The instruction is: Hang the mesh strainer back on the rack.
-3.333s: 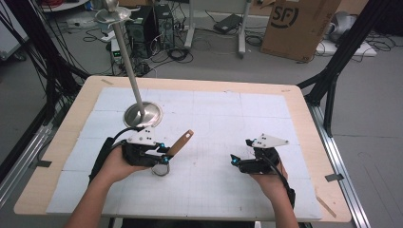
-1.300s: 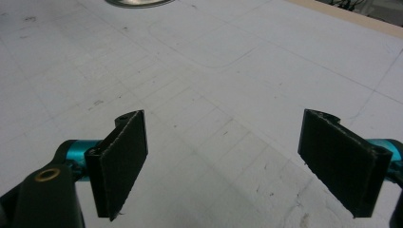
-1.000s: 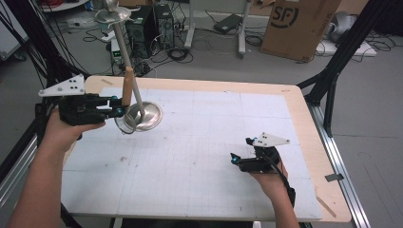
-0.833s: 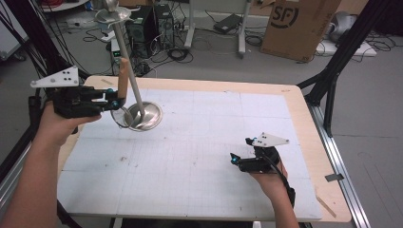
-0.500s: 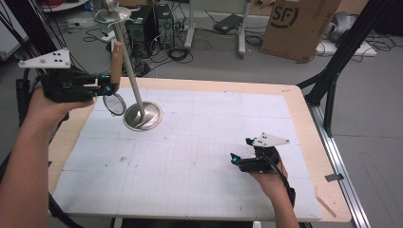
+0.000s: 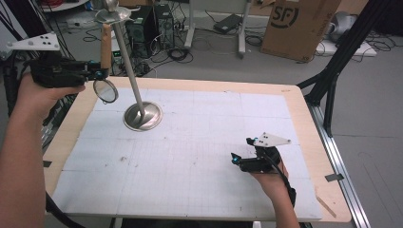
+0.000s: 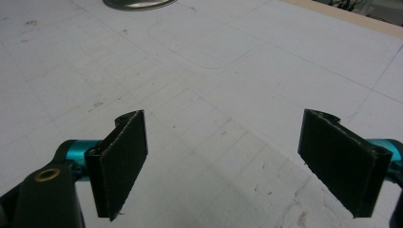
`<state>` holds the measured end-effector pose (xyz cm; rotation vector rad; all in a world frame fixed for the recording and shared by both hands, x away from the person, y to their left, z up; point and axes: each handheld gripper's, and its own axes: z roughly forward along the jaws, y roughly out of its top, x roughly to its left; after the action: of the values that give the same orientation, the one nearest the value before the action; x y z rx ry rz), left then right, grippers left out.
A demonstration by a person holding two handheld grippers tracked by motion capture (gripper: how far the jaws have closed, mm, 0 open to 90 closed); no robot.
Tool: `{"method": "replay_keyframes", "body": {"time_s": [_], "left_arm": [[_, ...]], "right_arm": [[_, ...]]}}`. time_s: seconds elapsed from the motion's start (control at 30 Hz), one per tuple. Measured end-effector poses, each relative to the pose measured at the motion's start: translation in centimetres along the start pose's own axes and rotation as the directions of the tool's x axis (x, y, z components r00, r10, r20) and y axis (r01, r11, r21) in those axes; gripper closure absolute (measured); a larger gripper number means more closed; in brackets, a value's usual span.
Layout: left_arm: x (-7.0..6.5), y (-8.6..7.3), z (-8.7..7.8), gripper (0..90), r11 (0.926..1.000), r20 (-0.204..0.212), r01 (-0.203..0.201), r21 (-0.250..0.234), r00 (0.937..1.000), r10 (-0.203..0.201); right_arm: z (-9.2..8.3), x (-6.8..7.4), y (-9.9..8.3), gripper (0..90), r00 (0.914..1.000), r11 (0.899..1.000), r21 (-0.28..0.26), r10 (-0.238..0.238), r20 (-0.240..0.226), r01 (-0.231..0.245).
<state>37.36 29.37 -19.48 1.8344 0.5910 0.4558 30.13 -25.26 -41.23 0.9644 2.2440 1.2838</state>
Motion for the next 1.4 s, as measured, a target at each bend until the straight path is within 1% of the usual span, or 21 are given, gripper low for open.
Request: {"method": "replay_keyframes", "body": {"time_s": [0.23,0.43,0.53,0.77,0.83,0.87,0.93,0.97,1.03,1.17,1.27,1.4], "left_arm": [[1.1,-0.1,0.2,71.1,0.9997,-0.029,0.019,0.016,0.9994,-0.018],[1.5,-0.2,0.8,71.1,0.9992,-0.044,0.033,0.024,0.9986,-0.031],[1.8,-0.3,1.1,71.1,0.9988,-0.052,0.038,0.031,0.9980,-0.036],[1.8,-0.4,2.3,71.0,0.9982,-0.060,0.043,0.042,0.9974,-0.040],[1.8,-0.4,2.6,70.9,0.9982,-0.056,0.044,0.042,0.9976,-0.041],[1.8,-0.4,2.8,70.7,0.9981,-0.054,0.044,0.043,0.9977,-0.041],[1.6,-0.4,3.2,70.0,0.9984,-0.056,0.037,0.043,0.9978,-0.034],[1.5,-0.4,3.3,68.8,0.9983,-0.056,0.035,0.047,0.9979,-0.032],[1.4,-0.4,3.5,60.8,0.9976,-0.059,0.040,0.056,0.9976,-0.037],[1.0,-0.6,3.4,51.6,0.9973,-0.059,0.056,0.047,0.9968,-0.053],[0.6,-0.9,3.1,47.6,0.9973,-0.059,0.062,0.040,0.9965,-0.060],[0.1,-1.3,2.6,43.2,0.9978,-0.056,0.058,0.033,0.9968,-0.056]], "right_arm": [[-0.1,-0.1,-0.1,15.9,1.0000,1.000,0.002,0.001,0.001,-0.001],[-0.1,-0.1,-0.1,15.9,0.9999,1.000,0.001,0.010,0.000,-0.010],[-0.2,-0.2,-0.2,15.9,1.0000,1.000,0.002,0.005,0.005,-0.005],[-0.3,-0.2,-0.2,15.9,0.9999,1.000,-0.002,0.007,0.007,-0.007],[-0.3,-0.3,-0.3,15.9,1.0000,1.000,-0.002,0.004,0.007,-0.004],[-0.4,-0.2,-0.3,15.9,0.9999,1.000,-0.001,0.009,0.007,-0.009],[-0.4,-0.2,-0.3,15.9,0.9999,1.000,0.000,0.009,0.009,-0.009],[-0.4,-0.3,-0.3,15.9,1.0000,1.000,0.002,0.005,0.007,-0.005],[-0.5,-0.2,-0.3,15.9,0.9999,1.000,0.000,0.011,0.009,-0.011],[-0.5,-0.3,-0.3,15.9,0.9999,1.000,-0.004,0.009,0.010,-0.009],[-0.5,-0.2,-0.3,15.9,0.9999,1.000,-0.003,0.008,0.008,-0.008],[-0.5,-0.2,-0.3,15.9,1.0000,1.000,-0.003,0.005,0.008,-0.005]]}}
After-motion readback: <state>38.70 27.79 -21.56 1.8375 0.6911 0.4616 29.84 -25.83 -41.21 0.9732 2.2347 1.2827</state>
